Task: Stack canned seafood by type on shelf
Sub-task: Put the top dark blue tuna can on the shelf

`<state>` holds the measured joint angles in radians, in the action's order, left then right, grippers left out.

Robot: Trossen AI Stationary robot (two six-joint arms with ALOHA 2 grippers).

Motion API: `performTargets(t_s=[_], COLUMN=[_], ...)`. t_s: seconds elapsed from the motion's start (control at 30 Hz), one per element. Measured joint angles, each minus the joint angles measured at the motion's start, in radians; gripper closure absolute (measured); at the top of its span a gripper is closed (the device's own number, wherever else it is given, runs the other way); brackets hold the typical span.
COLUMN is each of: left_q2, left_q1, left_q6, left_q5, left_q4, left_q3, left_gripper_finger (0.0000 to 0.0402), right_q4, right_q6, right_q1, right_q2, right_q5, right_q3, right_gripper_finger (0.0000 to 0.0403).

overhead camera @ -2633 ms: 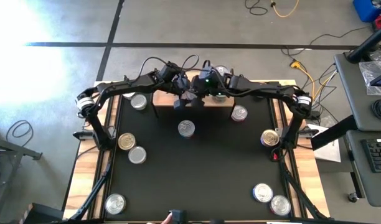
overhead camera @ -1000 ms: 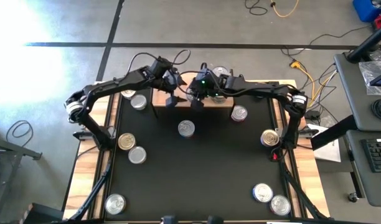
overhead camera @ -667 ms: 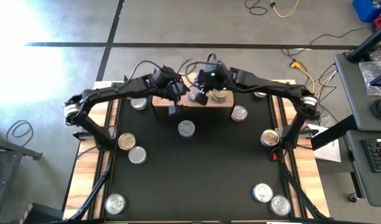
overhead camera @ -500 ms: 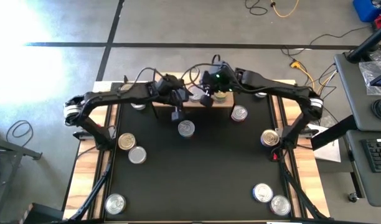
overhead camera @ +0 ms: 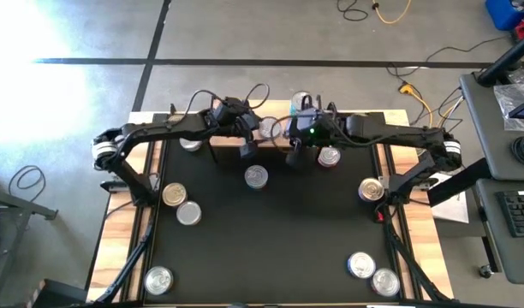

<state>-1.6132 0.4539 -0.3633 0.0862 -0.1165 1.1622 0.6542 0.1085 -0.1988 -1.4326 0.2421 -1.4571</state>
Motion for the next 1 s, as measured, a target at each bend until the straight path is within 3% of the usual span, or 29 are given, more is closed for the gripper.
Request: performTargets(t_s=[0.17,0.37,1.0], left_q2=[-0.036,-0.055,-0.154], left_q1=[0.0,0.019,0.072], left_q6=[-0.023,-0.039,-0.05], left_q5=[-0.008,-0.115,-0.11], left_q4=[0.04,0.117,0.306], left_q3=[0.0,0.0,0.002], left_gripper_finger=[0.0056,0.0056,0.0056], right_q4=[0.011,0.057,0.105], right_q6=[-0.021,-0.039,-0.091], right_q1=[0.037,0.062,0.081], right_q2=[0.006,0.006,0.007], right_q5=[0.017,0.021,0.022], right_q3=[0.022,0.025,0.026], right_gripper_finger=[0.039,0.039,0.039])
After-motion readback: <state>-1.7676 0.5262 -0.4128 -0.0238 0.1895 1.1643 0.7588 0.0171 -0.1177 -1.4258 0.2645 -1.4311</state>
